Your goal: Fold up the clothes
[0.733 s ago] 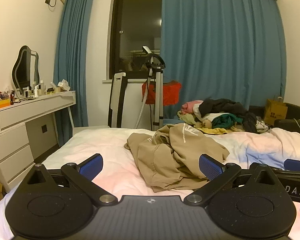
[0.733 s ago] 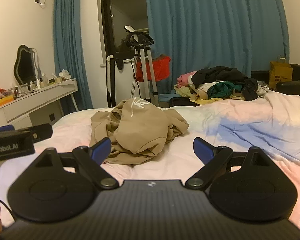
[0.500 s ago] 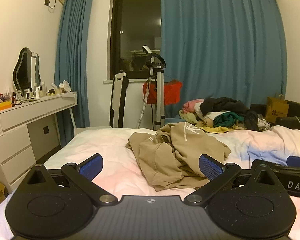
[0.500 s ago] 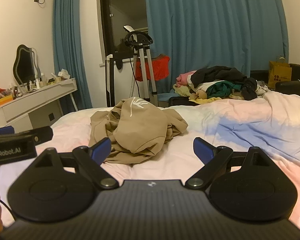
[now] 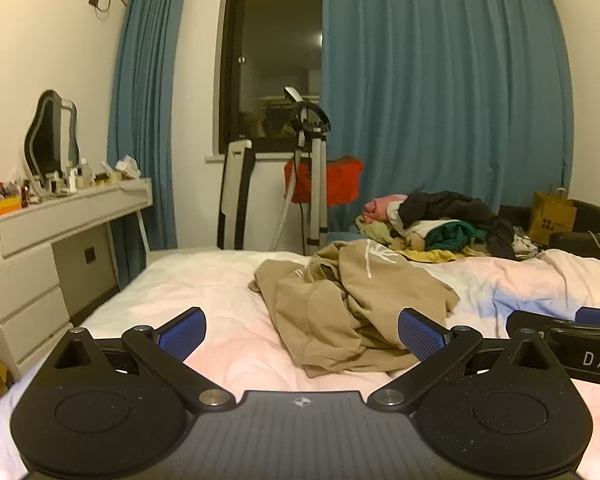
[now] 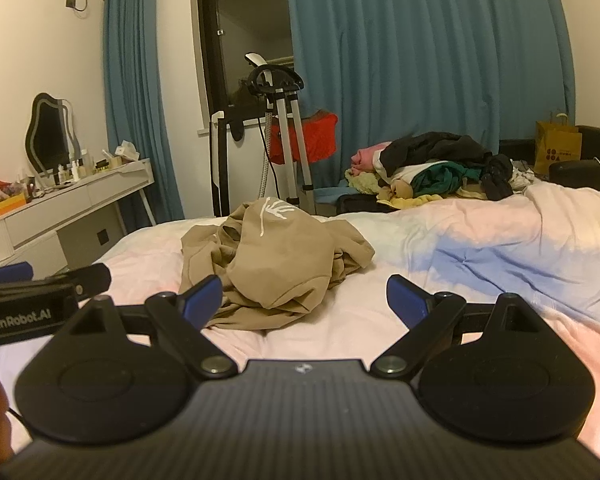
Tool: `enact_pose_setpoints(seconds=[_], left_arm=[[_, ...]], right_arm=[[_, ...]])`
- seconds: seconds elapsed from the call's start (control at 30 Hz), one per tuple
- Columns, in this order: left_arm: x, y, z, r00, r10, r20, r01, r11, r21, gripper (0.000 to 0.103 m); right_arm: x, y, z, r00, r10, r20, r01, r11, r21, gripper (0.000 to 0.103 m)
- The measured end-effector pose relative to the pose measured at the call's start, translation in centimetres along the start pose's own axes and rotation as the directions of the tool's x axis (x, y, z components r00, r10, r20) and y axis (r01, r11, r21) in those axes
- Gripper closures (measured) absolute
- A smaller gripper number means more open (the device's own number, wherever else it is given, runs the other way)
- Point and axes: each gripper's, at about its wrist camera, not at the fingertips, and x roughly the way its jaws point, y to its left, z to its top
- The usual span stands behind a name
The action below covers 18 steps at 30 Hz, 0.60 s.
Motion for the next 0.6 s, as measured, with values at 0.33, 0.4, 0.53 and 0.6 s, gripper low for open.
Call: enact_pose_setpoints(seconds=[0.33,0.4,0.53,0.6], left_arm=[[0.65,-0.17,-0.34,1.0,-0.001,-0.014,0.001,1.0,0.008,0.0],[0.65,-0.22,-0.43,1.0,-0.006,-0.013,0.006,1.0,0.01,0.0],[0.67,-0.34,-0.62,1.0,-0.009,-0.016,0.009,1.0,0.015,0.0],[0.69,-0.36,-0.61,1.0,-0.009,-0.021,0.009,1.0,0.018,0.0]], right_arm=[[-0.25,-0.01,0.48,1.0,-0.014,-0.009,0.014,1.0,0.008,0.012],[-0.39,-0.03,0.51,1.0,-0.018,-0.007,0.018,1.0,0.008,0.012],[-0.49,0.05,0.62,1.0,-0.018,-0.007,0.018,1.0,0.009,0.012],[-0.51,0.14,0.66,1.0,-0.021,-0.003,0.021,1.0,0.003,0.012]])
